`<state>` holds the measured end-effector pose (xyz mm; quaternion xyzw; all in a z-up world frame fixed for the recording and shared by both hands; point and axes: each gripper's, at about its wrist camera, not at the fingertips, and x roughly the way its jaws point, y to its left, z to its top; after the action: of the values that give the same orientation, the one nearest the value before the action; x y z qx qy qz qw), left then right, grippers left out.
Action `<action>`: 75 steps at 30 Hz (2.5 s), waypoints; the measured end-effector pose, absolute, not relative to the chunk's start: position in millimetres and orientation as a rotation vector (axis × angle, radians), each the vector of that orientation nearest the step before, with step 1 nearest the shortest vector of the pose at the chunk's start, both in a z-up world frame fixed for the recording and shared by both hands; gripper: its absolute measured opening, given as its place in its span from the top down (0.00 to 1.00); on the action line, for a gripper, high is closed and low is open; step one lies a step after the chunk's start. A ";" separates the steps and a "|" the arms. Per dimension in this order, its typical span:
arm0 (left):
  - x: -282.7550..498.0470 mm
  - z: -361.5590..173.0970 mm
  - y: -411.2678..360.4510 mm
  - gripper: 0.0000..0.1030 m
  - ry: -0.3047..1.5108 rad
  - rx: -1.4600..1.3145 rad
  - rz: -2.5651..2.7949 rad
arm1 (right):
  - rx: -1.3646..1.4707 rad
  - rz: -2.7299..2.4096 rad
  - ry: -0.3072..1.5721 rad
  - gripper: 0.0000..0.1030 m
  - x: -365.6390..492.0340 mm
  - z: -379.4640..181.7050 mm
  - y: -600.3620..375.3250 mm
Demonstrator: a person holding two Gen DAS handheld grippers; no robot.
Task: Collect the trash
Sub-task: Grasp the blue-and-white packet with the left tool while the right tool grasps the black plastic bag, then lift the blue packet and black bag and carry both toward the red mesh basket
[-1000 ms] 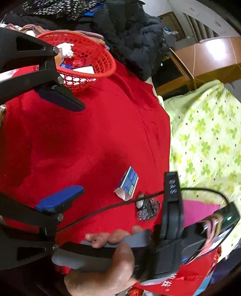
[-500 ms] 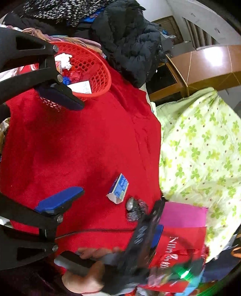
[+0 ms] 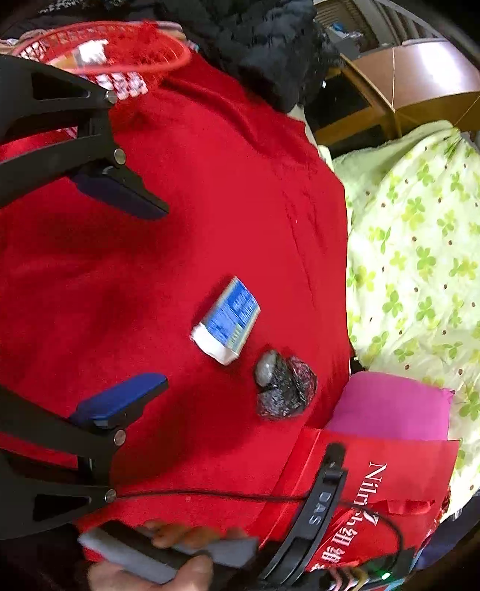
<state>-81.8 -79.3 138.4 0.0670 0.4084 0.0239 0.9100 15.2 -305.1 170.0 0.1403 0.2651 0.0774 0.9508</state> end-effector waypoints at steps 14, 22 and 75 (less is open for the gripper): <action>-4.0 93.7 -104.2 0.17 0.882 0.041 0.031 | 0.497 0.073 0.687 0.21 53.9 144.6 -367.5; 1.9 70.5 -74.0 0.17 0.877 -0.017 0.037 | 0.571 0.141 0.751 0.21 70.6 122.8 -362.2; -5.2 60.7 -26.5 0.41 0.863 -0.312 -0.072 | 0.432 0.364 0.888 0.57 96.9 93.7 -255.2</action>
<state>-5.2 -26.5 60.7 -0.1507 0.4164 -0.0349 0.8959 96.9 -255.2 93.7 0.2061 0.4240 0.1735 0.8646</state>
